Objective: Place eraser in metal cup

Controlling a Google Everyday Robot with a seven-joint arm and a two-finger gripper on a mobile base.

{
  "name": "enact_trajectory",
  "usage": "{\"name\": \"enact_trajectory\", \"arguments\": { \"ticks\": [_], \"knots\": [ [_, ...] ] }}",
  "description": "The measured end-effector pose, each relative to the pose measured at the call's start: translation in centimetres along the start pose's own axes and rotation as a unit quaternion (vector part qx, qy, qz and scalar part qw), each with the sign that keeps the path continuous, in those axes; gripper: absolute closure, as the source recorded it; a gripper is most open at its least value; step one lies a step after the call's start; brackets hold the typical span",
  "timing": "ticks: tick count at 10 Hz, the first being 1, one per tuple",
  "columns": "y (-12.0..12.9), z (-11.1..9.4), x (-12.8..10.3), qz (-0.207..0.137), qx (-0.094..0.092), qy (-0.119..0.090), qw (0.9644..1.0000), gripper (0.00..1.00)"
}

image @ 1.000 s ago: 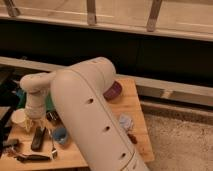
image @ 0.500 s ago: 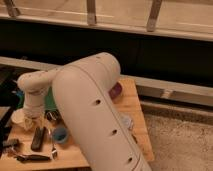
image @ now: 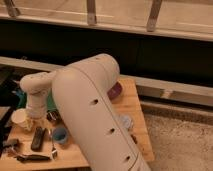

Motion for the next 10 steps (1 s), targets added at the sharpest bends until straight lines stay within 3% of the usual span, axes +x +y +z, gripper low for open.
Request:
{"name": "enact_trajectory", "arguments": {
  "ticks": [2, 4, 8, 10],
  "knots": [
    [-0.47, 0.69, -0.23, 0.004, 0.0, -0.007, 1.0, 0.47],
    [-0.64, 0.15, -0.16, -0.002, -0.008, -0.031, 0.9995, 0.47],
    [-0.56, 0.18, -0.11, -0.002, -0.008, -0.031, 0.9995, 0.47],
    [-0.49, 0.2, -0.1, -0.003, -0.009, -0.031, 0.9995, 0.55]
  ]
}}
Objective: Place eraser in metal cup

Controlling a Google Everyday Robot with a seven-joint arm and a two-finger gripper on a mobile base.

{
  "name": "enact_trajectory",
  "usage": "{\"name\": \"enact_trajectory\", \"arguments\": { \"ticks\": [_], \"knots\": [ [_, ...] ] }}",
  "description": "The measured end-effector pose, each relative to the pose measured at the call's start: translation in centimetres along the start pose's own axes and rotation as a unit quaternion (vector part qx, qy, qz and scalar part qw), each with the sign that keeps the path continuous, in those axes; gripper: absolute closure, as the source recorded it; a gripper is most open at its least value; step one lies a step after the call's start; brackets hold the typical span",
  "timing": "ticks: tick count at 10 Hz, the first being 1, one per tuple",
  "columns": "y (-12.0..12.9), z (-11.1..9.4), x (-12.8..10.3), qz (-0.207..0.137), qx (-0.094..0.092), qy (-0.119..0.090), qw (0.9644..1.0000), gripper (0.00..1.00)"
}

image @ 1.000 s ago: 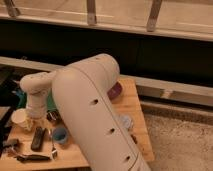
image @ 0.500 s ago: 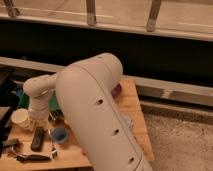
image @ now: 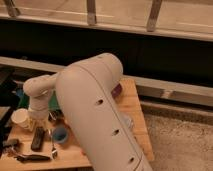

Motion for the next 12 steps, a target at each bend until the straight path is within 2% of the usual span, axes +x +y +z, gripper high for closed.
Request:
{"name": "enact_trajectory", "arguments": {
  "ticks": [1, 2, 4, 5, 6, 7, 8, 12],
  "knots": [
    [0.1, 0.1, -0.1, 0.0, 0.0, 0.003, 1.0, 0.65],
    [0.1, 0.6, -0.2, -0.001, 0.002, 0.011, 0.9999, 0.68],
    [0.6, 1.4, -0.4, -0.006, 0.005, 0.019, 0.9998, 0.69],
    [0.4, 1.5, -0.5, -0.004, 0.009, 0.022, 0.9997, 0.67],
    [0.4, 1.7, -0.5, -0.003, 0.013, 0.026, 0.9996, 0.6],
    [0.3, 1.9, -0.3, -0.001, 0.017, 0.029, 0.9994, 0.49],
    [0.0, 1.9, -0.3, 0.004, 0.02, 0.03, 0.9994, 0.44],
    [-0.3, 1.4, -0.2, 0.01, 0.026, 0.026, 0.9993, 0.43]
  ]
}}
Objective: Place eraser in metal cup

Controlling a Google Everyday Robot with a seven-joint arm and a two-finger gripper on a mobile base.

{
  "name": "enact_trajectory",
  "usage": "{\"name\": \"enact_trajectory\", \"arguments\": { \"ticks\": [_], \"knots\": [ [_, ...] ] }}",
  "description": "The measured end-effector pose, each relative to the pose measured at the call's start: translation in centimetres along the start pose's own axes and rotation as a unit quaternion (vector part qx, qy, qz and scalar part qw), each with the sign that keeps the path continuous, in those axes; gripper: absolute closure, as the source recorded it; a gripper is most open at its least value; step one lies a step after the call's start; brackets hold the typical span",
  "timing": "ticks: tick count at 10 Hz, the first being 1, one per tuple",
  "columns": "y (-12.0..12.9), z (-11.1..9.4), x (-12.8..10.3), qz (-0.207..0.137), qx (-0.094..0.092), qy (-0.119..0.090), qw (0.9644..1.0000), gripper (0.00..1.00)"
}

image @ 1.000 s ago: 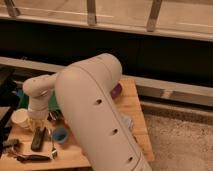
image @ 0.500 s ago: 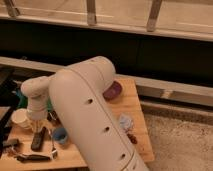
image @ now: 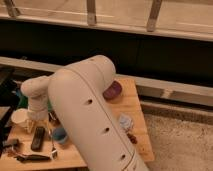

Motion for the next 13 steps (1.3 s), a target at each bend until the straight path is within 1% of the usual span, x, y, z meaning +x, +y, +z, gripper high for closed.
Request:
{"name": "enact_trajectory", "arguments": {
  "ticks": [4, 8, 11, 13],
  "knots": [
    [-0.4, 0.4, -0.7, 0.007, -0.002, 0.003, 1.0, 0.43],
    [-0.6, 1.7, -1.6, 0.008, -0.007, 0.016, 0.9998, 0.43],
    [0.2, 3.2, -1.9, 0.0, -0.013, 0.029, 0.9995, 0.43],
    [0.6, 3.9, -2.0, -0.004, -0.012, 0.036, 0.9993, 0.43]
  ]
}}
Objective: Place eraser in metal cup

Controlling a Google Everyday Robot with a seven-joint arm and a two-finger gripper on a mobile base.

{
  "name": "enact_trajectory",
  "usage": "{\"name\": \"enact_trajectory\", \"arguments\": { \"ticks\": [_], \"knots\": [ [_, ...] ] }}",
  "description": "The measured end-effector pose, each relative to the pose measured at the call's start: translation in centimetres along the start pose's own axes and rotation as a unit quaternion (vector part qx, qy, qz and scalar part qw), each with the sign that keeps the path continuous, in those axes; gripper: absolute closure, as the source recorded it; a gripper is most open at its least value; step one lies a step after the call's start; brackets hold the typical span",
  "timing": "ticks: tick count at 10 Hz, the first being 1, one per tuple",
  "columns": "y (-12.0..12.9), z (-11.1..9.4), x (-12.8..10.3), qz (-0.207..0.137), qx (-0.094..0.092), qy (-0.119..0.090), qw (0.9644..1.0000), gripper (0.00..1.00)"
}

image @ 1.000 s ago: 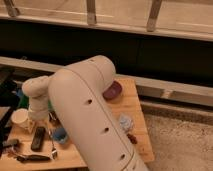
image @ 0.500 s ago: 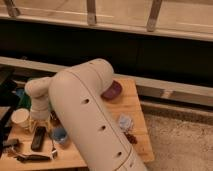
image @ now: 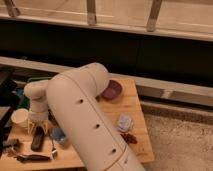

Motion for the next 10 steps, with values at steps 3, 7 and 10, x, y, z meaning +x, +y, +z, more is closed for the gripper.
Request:
{"name": "enact_trajectory", "arguments": {
  "ticks": [3, 7, 10],
  "knots": [
    [0.1, 0.6, 0.0, -0.001, 0.004, 0.007, 1.0, 0.62],
    [0.4, -0.4, 0.6, -0.003, 0.008, -0.004, 1.0, 0.99],
    [0.5, -1.8, 1.3, -0.006, 0.006, -0.019, 0.9998, 1.0]
  ]
}}
